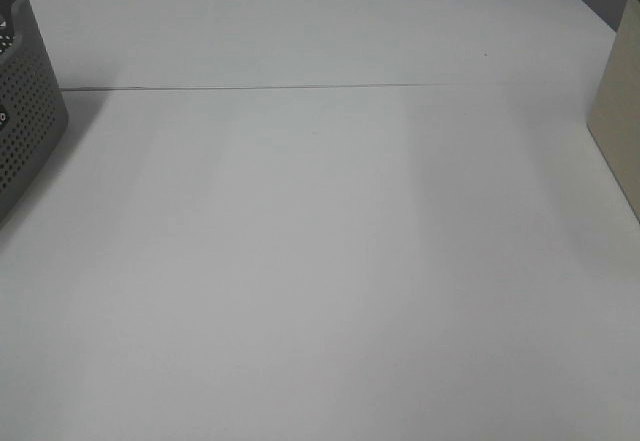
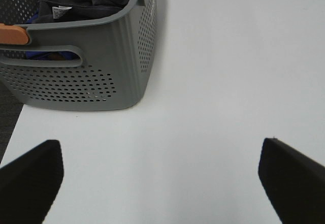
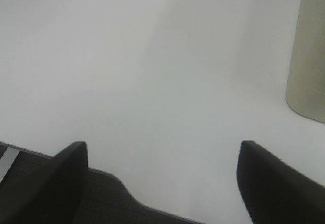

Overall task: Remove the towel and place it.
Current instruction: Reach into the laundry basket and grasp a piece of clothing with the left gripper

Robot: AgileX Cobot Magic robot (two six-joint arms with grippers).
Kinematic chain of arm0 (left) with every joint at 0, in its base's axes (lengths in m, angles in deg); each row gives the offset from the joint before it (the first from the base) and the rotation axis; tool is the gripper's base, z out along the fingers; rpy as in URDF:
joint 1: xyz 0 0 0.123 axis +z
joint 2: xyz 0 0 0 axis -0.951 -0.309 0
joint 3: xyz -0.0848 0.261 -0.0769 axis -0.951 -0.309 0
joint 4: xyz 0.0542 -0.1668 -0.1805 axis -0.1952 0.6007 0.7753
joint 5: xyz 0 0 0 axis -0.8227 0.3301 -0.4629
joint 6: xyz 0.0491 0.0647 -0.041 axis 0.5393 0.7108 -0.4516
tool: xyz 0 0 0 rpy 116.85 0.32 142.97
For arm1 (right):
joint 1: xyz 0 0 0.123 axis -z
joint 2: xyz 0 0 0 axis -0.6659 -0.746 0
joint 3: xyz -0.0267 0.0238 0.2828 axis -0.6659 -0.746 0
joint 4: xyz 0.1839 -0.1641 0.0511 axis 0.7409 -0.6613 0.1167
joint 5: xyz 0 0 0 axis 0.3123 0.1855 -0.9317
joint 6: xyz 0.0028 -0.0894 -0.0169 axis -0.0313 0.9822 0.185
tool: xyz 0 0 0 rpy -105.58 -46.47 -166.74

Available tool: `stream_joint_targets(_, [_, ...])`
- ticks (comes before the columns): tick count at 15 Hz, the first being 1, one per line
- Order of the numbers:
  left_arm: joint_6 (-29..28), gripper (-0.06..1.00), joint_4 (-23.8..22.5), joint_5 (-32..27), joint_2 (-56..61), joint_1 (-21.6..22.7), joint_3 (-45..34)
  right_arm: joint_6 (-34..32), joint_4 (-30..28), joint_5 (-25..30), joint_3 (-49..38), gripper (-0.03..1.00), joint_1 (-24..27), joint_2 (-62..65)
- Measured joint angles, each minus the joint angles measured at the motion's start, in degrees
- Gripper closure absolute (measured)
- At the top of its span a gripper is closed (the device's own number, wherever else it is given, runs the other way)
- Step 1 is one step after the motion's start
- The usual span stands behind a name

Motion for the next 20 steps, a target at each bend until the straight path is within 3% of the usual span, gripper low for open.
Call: stream_joint_targets(20, [0.0,-0.05,0.0,0.0,0.0,0.0,0.0,0.0,0.0,0.0,0.0,0.2,0.0,0.0])
